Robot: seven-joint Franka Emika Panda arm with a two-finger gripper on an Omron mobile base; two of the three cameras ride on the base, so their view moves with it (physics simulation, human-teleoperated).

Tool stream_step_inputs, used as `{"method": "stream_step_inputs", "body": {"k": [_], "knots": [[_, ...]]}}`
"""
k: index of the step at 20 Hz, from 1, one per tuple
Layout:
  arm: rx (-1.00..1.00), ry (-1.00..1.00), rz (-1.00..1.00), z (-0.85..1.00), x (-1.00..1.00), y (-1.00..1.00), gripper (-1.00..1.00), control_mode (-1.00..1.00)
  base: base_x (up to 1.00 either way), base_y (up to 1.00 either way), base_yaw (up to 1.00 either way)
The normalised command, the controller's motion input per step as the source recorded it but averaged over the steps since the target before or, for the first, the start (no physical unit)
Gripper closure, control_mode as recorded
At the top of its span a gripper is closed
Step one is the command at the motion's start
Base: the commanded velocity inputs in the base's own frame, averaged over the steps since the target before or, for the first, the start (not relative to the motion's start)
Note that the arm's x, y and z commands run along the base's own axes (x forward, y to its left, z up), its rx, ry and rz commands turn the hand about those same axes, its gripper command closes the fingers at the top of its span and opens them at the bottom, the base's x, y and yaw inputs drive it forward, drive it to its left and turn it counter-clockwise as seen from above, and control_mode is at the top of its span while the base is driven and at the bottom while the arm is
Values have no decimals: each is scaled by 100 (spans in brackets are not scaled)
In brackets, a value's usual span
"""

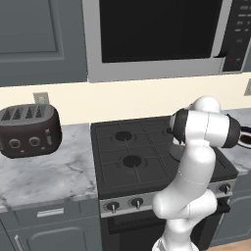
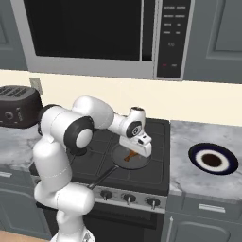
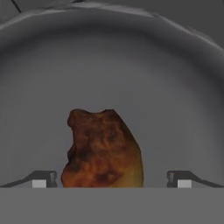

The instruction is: Place the chicken drumstick on the plate and place the tomato on the same plate.

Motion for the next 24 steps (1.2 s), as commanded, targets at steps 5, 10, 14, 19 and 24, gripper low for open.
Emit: {"method": "stream_step_inputs", "body": {"k": [5,10,14,19,24], "knots": [[0,0,0,-2,0,0,-100,-100,0,0,0],[0,0,0,0,0,0,100,-100,0,0,0],[0,0,0,0,0,0,100,-100,0,0,0],[0,-2,0,27,-9,10,100,-100,0,0,0],[0,-17,0,77,-45,33,100,-100,0,0,0]]}}
